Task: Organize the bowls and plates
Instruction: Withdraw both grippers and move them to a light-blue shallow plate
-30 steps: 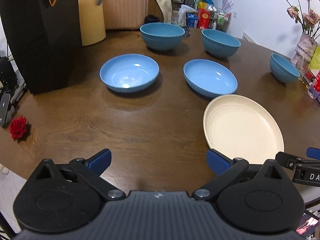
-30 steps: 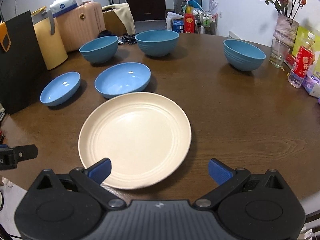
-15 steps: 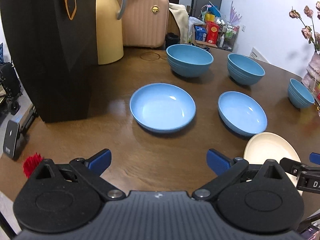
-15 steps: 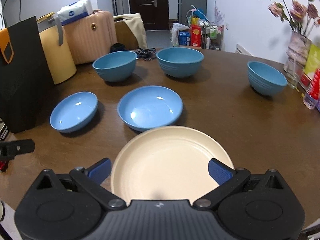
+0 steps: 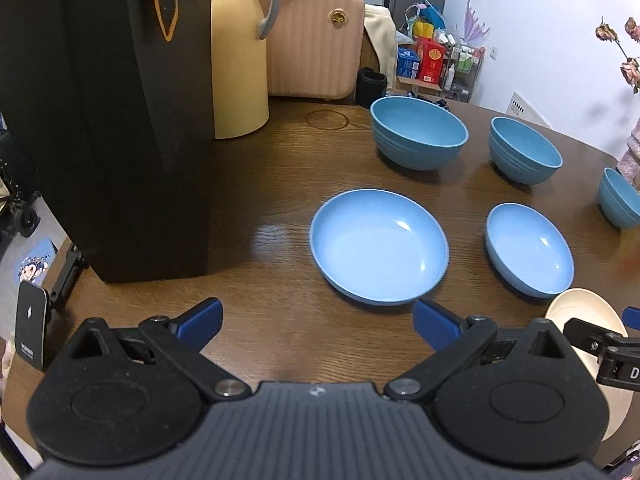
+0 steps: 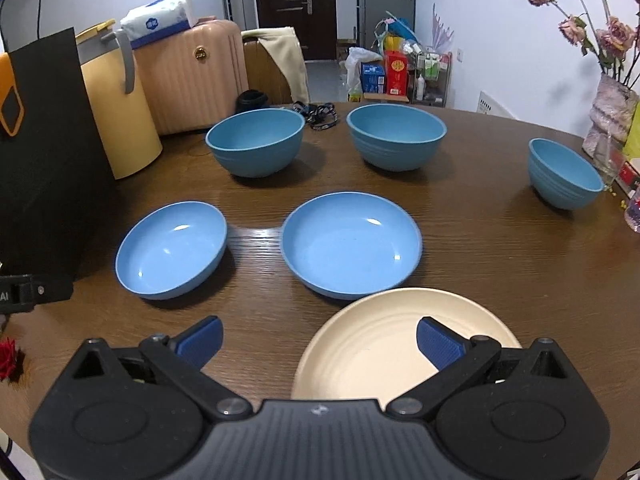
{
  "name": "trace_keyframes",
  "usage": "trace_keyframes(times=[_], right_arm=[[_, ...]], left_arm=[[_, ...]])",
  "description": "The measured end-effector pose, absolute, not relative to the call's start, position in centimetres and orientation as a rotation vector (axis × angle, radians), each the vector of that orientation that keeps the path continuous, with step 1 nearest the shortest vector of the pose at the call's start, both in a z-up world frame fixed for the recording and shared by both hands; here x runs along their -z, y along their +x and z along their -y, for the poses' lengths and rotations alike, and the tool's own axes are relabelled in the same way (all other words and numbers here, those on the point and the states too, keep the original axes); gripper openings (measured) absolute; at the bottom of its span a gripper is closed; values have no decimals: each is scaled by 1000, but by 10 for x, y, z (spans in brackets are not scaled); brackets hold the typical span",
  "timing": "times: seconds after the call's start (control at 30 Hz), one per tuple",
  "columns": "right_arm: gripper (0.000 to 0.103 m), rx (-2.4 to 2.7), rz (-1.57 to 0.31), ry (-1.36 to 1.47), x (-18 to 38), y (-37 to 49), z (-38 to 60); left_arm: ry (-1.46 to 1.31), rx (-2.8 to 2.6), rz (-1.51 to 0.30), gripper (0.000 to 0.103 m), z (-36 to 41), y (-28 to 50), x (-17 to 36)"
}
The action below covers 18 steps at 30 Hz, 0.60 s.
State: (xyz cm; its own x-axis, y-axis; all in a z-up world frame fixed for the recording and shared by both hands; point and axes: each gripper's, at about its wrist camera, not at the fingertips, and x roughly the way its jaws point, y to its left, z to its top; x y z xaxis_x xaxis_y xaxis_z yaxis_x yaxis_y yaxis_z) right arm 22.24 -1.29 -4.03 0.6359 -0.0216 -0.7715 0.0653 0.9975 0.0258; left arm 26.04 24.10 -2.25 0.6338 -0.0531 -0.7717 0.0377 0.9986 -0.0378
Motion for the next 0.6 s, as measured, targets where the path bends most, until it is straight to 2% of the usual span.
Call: trace_keyframes(times=[0.6], right_arm=[[103, 41, -966, 121, 46, 293, -41]], left_arm=[[-21, 82, -964, 103, -261, 313, 34]])
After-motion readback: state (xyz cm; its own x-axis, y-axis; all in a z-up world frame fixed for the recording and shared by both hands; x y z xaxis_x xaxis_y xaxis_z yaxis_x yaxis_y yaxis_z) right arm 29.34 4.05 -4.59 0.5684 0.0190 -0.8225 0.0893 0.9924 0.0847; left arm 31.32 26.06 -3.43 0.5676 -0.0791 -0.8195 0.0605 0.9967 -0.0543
